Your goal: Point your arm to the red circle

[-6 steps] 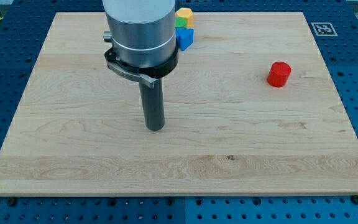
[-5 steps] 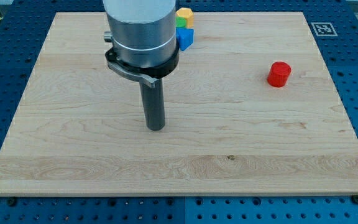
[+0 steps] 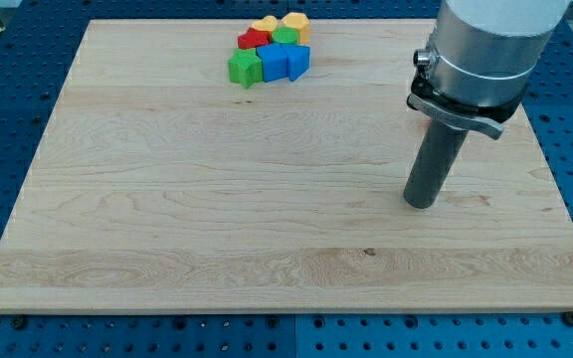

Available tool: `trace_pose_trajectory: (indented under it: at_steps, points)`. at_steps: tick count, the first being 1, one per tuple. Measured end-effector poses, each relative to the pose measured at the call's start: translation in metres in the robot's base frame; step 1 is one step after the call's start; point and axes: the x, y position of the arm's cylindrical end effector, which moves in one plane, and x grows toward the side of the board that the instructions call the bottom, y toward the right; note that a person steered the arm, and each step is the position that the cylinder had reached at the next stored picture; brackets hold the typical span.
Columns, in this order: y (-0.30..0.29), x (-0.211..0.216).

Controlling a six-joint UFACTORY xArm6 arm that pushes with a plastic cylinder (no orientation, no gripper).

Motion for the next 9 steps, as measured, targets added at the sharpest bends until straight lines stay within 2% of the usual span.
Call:
trace_pose_trajectory:
  at_steps: [1,2,3,4,5,6,7,9]
  points:
    - [0.087,0.000]
    - [0.128,0.000]
    - [0.129,-0.011]
    - [0.129,-0.063]
    - [0.129,-0.091]
    - [0.129,-0.097]
    - [0.127,-0.127]
    - [0.126,-0.107]
